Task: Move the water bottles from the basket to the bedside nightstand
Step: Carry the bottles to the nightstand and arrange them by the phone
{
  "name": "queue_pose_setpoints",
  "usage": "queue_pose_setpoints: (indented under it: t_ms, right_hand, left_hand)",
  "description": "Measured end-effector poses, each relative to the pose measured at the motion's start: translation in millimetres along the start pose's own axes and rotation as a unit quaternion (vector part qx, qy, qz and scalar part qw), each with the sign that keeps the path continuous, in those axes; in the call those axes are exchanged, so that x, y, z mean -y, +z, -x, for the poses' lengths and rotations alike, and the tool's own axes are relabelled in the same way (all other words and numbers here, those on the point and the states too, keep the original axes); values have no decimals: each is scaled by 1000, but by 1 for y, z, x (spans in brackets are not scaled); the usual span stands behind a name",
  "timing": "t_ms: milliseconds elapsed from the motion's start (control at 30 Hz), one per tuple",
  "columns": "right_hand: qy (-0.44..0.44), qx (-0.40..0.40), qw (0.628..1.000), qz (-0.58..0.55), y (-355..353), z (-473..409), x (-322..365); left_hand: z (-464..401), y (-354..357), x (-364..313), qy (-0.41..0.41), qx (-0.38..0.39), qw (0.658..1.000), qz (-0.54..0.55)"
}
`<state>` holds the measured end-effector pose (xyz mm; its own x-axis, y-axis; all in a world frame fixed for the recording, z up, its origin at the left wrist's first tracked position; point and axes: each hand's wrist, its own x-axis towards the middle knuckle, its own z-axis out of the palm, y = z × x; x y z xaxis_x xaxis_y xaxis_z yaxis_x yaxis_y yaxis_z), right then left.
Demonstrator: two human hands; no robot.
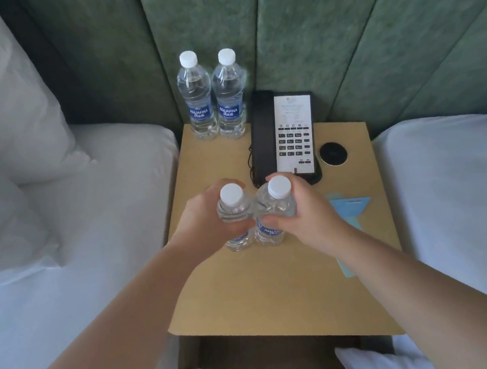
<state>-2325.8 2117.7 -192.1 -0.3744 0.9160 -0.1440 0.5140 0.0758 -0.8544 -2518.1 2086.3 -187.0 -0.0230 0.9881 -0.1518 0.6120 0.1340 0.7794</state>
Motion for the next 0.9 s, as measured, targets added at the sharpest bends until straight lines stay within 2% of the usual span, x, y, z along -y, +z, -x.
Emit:
queue_pose_setpoints:
  t_ms: [200,400,533,700,900]
  right_hand:
    - [8,-82,993,-87,-69,4,15]
    - [-25,-141,987,-72,-174,-26,22]
    - [-15,-185,979,-80,-218,-57,-8]
    - [11,-228,970,-80,-240,-92,-57]
    - [5,-233,971,-59,-247,-131,-105]
  left_hand:
    - [-39,-3,-62,61,-2,997,42]
    - [-108,9,-145,142,-4,989,40]
    - [-164,50,-167,123,-37,991,41]
    - [-217,108,-163,87,-62,994,40]
    - [-258,142,-157,87,-47,995,13]
